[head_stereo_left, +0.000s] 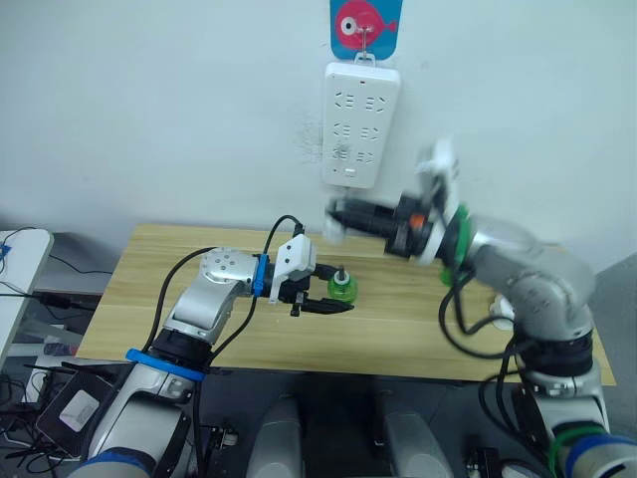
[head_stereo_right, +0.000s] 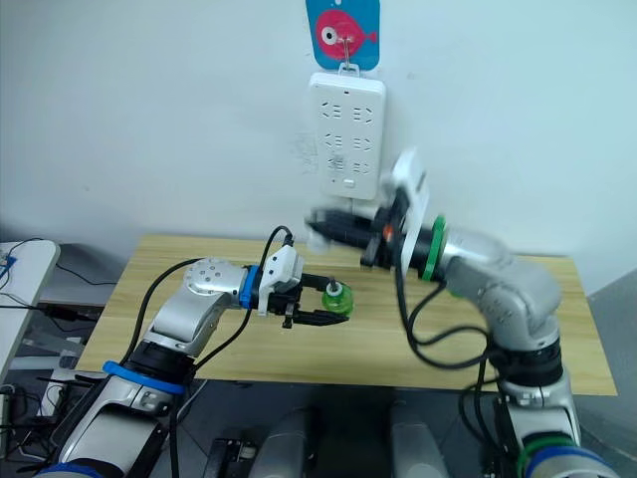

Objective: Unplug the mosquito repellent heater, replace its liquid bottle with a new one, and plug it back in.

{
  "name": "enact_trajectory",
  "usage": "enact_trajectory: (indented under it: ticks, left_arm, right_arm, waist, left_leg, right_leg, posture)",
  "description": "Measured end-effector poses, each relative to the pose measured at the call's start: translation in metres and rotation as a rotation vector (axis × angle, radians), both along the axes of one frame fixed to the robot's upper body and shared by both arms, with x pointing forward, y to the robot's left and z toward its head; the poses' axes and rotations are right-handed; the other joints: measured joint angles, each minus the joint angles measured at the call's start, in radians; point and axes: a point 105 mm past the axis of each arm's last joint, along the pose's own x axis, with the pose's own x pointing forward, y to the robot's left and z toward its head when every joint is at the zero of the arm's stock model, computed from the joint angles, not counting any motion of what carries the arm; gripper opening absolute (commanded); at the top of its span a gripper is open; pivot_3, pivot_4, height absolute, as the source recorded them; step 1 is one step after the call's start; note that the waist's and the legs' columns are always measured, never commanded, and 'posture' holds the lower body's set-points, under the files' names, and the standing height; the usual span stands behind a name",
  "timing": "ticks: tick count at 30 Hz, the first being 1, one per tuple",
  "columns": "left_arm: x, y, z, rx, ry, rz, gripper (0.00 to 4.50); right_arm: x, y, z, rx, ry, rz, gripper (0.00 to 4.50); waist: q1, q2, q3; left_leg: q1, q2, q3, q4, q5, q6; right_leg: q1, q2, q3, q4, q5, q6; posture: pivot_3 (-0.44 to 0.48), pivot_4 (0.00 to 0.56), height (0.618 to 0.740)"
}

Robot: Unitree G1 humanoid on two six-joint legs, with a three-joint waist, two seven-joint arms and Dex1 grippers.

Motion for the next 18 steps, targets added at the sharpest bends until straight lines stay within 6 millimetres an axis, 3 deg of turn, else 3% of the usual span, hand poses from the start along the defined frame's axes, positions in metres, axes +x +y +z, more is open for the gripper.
enact_trajectory:
  ticks: [2,4,7,9,11,15,18]
  left_arm:
    - [-0.001,0.004,-0.005,0.006,0.014,0.020,2.25]
    - [0.001,0.008,-0.007,-0.002,0.017,0.050,2.25]
    - [0.004,0.010,-0.005,-0.013,0.005,0.089,2.25]
    - [0.006,0.012,-0.004,-0.020,0.006,0.114,2.25]
    - [0.006,0.011,-0.004,-0.021,0.008,0.125,2.25]
    - [0.003,0.009,0.003,-0.021,0.002,0.116,2.25]
    - [0.002,0.015,0.007,0.000,-0.002,0.135,2.25]
  right_arm:
    - [0.008,-0.014,0.004,0.017,-0.010,-0.095,0.27]
    - [0.023,-0.033,-0.013,-0.002,0.010,-0.244,0.27]
    - [0.050,-0.073,-0.072,-0.139,0.005,-0.566,0.27]
    - [0.059,-0.093,-0.123,-0.240,0.035,-0.710,0.27]
    - [0.063,-0.098,-0.144,-0.252,0.017,-0.774,0.27]
    - [0.075,-0.107,-0.166,-0.214,-0.051,-0.886,0.27]
    - [0.080,-0.109,-0.206,-0.223,0.012,-0.938,0.27]
  waist:
    - [0.007,0.000,0.000]
    - [0.015,0.000,0.000]
    - [0.025,-0.001,-0.001]
    - [0.022,-0.001,0.000]
    - [0.011,-0.001,0.000]
    - [-0.002,-0.001,0.000]
    - [-0.002,0.000,0.002]
  left_leg:
    - [0.000,0.000,-0.002,-0.001,0.000,0.000]
    - [-0.001,-0.001,-0.002,-0.001,0.000,0.000]
    - [-0.001,-0.002,0.000,-0.001,0.000,0.000]
    - [-0.001,-0.002,0.003,-0.001,0.000,0.001]
    - [-0.001,-0.002,0.004,0.000,0.000,0.001]
    - [0.001,-0.002,0.003,-0.001,0.000,0.001]
    - [0.001,-0.001,0.002,-0.003,0.000,0.001]
  right_leg:
    - [0.000,-0.001,-0.001,0.000,0.000,0.000]
    - [0.000,-0.001,0.000,-0.001,0.000,0.000]
    - [0.002,-0.001,0.001,-0.006,0.000,0.000]
    - [0.001,-0.001,0.004,-0.006,0.000,0.000]
    - [0.000,-0.001,0.005,-0.005,0.000,0.000]
    - [0.001,0.003,0.004,-0.004,0.000,0.000]
    - [0.000,0.004,0.003,-0.001,-0.003,-0.004]
  posture:
    - [0.038,0.243,0.740]
    - [0.033,0.250,0.740]
    - [0.033,0.257,0.740]
    - [0.034,0.261,0.740]
    - [0.047,0.273,0.740]
    - [0.078,0.304,0.740]
    - [0.101,0.324,0.740]
